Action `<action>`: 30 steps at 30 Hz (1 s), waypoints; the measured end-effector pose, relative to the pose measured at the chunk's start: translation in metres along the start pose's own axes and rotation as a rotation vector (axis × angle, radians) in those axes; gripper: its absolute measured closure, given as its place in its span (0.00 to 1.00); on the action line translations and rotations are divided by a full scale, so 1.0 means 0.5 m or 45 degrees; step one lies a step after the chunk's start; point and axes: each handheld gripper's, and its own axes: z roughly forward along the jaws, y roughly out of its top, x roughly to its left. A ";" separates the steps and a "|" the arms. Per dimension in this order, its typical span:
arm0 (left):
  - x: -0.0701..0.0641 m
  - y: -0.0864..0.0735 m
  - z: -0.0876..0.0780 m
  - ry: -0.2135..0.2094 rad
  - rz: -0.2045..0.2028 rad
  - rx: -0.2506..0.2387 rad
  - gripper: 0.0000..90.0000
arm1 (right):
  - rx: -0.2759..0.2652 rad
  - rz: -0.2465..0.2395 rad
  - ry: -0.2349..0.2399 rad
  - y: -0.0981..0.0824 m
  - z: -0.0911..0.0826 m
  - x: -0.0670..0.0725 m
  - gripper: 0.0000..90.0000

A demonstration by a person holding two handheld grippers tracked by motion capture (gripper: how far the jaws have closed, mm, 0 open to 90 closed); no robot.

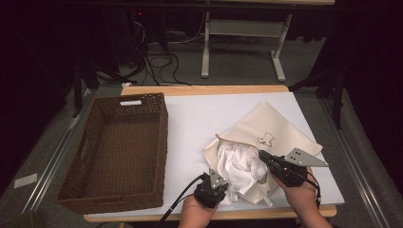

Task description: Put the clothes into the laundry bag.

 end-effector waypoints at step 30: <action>-0.009 0.160 0.110 0.026 -0.012 -0.280 0.95 | 0.006 0.009 0.013 -0.003 0.006 0.005 0.98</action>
